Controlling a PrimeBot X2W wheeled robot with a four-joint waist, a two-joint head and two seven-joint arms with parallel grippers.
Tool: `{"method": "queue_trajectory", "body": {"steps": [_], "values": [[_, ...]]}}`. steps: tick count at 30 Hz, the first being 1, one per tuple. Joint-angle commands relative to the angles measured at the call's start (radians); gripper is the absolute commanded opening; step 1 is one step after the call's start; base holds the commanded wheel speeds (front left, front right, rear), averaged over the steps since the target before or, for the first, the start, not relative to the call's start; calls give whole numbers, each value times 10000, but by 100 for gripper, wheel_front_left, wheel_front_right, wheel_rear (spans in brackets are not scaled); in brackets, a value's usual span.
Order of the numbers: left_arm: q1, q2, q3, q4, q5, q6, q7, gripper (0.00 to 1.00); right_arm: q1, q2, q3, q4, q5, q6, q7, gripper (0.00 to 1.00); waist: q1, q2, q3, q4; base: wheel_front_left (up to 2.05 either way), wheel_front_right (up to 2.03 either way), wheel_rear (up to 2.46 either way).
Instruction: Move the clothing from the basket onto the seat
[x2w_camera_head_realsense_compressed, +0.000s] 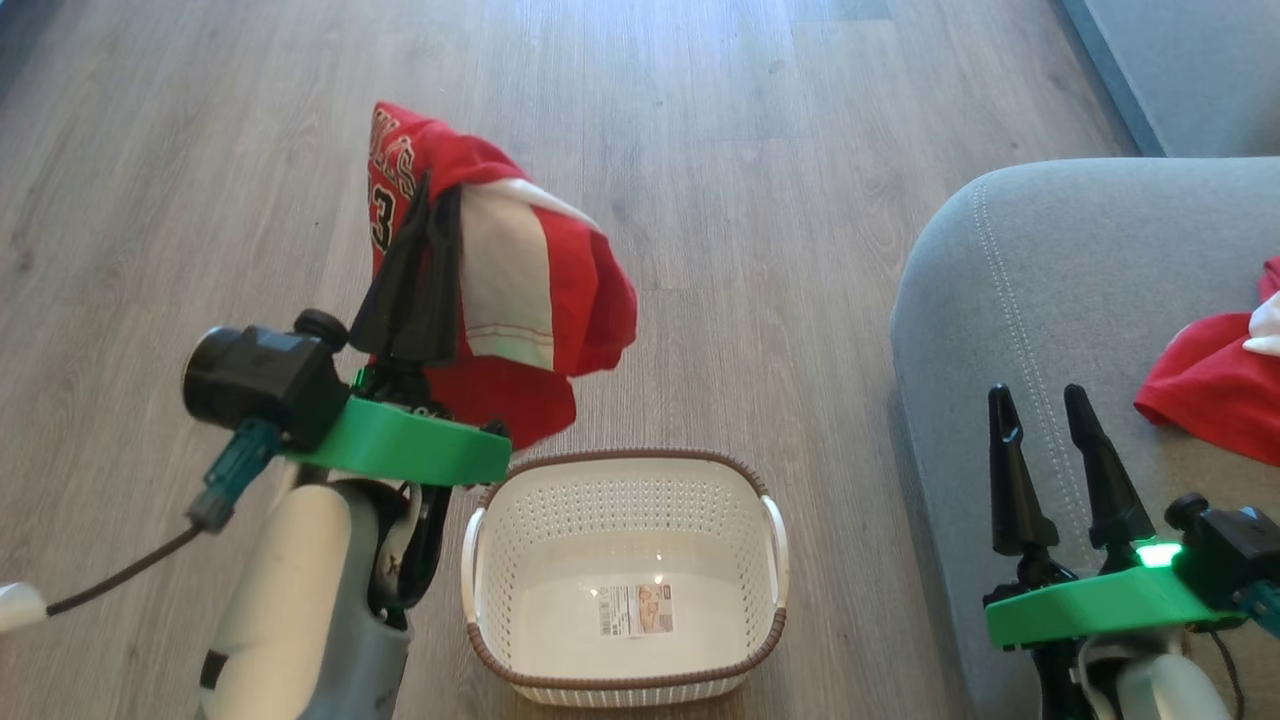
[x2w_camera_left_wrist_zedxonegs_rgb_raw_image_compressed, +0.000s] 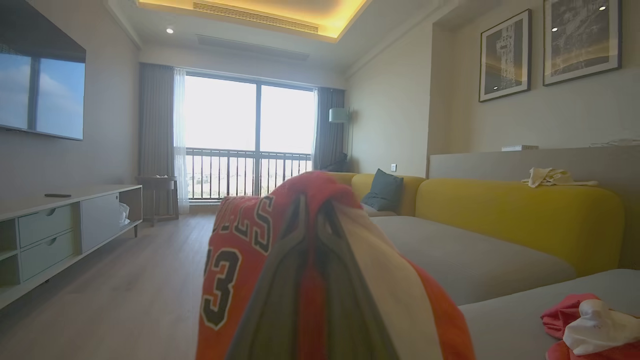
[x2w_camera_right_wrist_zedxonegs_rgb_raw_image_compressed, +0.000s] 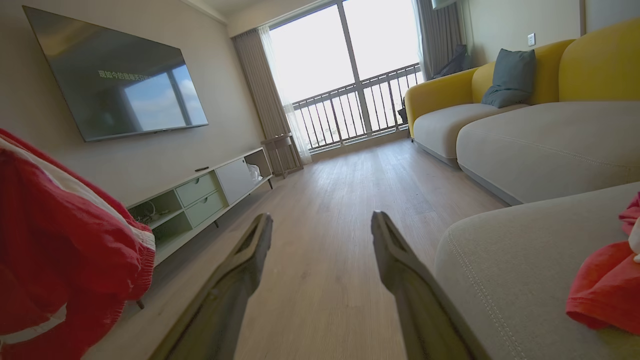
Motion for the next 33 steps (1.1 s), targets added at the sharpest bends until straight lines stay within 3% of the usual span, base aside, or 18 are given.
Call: {"method": "queue_trajectory", "body": {"steps": [1,5,10,19,28,33], "values": [[-315,105,316,-480,-15,24,-49,0,-346,-89,258,-364,42,0,-65,100,1,0,4,-7,0,0,0],[-336,105,244,-907,67,-118,-49,0,-320,-89,261,-385,51,0,-65,100,1,0,27,-20,0,0,0],[-366,105,-429,-1153,536,-622,-49,0,-310,-89,261,-374,61,0,-65,100,1,0,66,-18,0,0,0],[-531,105,-925,-2463,144,-692,-49,0,-317,-89,341,-317,124,0,-65,100,1,0,135,-82,0,0,0],[-736,105,-1450,-2270,128,-754,-49,0,-329,-89,703,-453,139,0,-65,100,1,0,150,-120,0,0,0],[-775,105,-1521,-2165,136,-741,-49,0,-381,-89,1118,-1124,-453,0,-65,100,1,0,176,-211,0,0,0]]}}
